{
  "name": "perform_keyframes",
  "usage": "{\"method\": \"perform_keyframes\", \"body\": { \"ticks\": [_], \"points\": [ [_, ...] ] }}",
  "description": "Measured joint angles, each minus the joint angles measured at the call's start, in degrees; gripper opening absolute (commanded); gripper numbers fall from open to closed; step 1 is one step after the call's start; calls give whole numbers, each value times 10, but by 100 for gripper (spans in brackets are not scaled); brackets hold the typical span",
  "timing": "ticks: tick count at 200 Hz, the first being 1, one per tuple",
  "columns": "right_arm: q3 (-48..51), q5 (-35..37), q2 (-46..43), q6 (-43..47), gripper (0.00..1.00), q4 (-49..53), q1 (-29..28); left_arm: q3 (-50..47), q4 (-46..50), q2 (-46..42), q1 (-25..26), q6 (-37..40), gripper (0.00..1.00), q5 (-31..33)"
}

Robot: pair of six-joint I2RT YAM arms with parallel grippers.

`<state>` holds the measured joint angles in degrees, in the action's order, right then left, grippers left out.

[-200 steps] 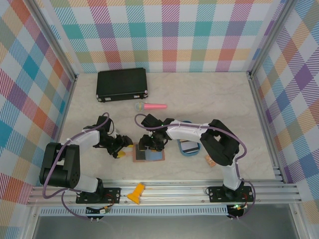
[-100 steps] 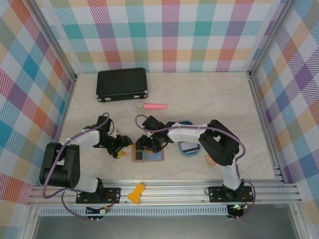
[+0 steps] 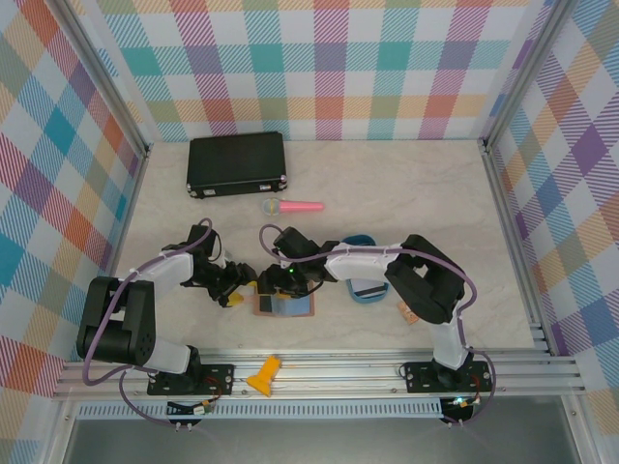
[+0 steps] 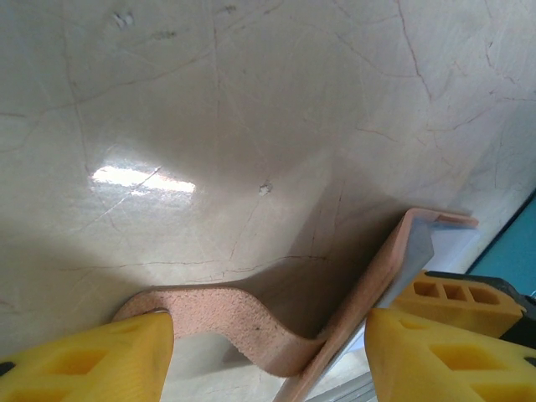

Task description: Put the credit cards into the card holder

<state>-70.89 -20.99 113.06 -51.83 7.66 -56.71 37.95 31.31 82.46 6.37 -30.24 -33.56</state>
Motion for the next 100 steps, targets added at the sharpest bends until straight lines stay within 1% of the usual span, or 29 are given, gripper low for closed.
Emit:
{"method": "perform_keyframes", "body": {
  "ticks": [48, 100],
  "points": [
    [5, -8, -32, 0, 57, -19, -9, 0, 0, 1, 0, 0, 63, 0],
    [7, -7, -38, 2, 57, -19, -11, 0, 0, 1, 0, 0, 63, 0]
  ]
}}
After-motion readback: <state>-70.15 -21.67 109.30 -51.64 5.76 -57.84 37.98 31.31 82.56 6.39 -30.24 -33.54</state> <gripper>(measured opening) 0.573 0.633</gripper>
